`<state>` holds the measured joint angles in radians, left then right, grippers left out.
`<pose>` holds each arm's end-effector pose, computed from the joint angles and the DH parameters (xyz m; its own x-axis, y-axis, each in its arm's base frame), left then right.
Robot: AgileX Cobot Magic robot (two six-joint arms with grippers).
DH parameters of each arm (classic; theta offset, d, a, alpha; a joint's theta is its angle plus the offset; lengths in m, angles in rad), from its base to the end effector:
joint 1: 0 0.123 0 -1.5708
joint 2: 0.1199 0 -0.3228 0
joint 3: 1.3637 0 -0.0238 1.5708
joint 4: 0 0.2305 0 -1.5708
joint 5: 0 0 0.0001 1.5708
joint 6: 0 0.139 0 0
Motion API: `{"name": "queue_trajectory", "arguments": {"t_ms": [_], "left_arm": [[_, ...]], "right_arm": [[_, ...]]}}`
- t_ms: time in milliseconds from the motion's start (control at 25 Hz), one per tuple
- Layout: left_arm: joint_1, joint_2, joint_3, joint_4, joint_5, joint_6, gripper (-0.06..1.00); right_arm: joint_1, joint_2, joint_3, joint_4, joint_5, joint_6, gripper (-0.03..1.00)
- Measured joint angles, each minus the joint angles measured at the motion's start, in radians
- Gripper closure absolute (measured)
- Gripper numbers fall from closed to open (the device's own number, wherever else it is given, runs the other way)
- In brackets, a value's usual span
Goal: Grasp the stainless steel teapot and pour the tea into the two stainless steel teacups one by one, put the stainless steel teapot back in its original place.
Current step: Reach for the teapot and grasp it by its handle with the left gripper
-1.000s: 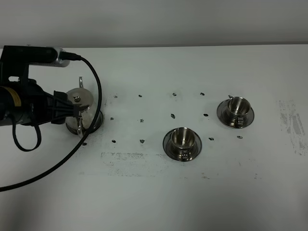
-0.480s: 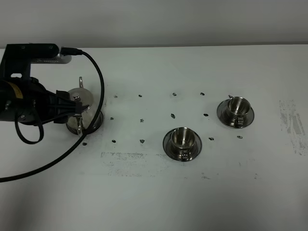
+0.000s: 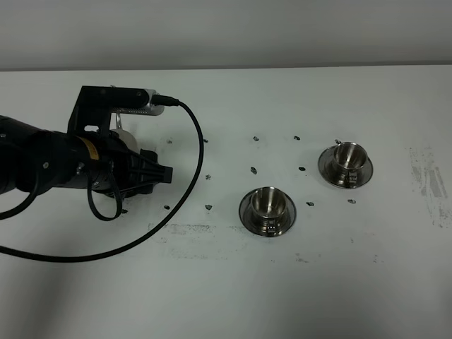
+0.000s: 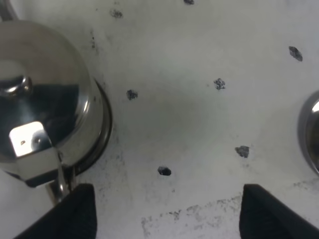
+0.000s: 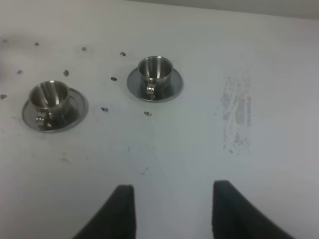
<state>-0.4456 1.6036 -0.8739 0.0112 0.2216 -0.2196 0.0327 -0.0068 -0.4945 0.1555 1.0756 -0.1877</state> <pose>0.3052 -0.1454 0.2172 -0.7603 0.1336 -0.6356 0.2781 0.9514 -0.1327 -0.0209 0.0183 0.2433 -0.4430 -0.1266 -0.8875 -0.2045 0.9782 -0.0375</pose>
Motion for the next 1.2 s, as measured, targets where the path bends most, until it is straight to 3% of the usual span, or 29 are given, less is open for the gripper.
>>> {"name": "queue_trajectory", "arguments": {"t_ms": [320,1200], "left_arm": [[0.0,0.104,-0.001,0.0,-0.062,0.002,0.35],[0.034,0.129,0.019,0.039,-0.082,0.004,0.35]], "right_arm": [[0.0,0.0,0.0,0.0,0.0,0.001,0.59],[0.0,0.0,0.0,0.0,0.0,0.001,0.59]]}}
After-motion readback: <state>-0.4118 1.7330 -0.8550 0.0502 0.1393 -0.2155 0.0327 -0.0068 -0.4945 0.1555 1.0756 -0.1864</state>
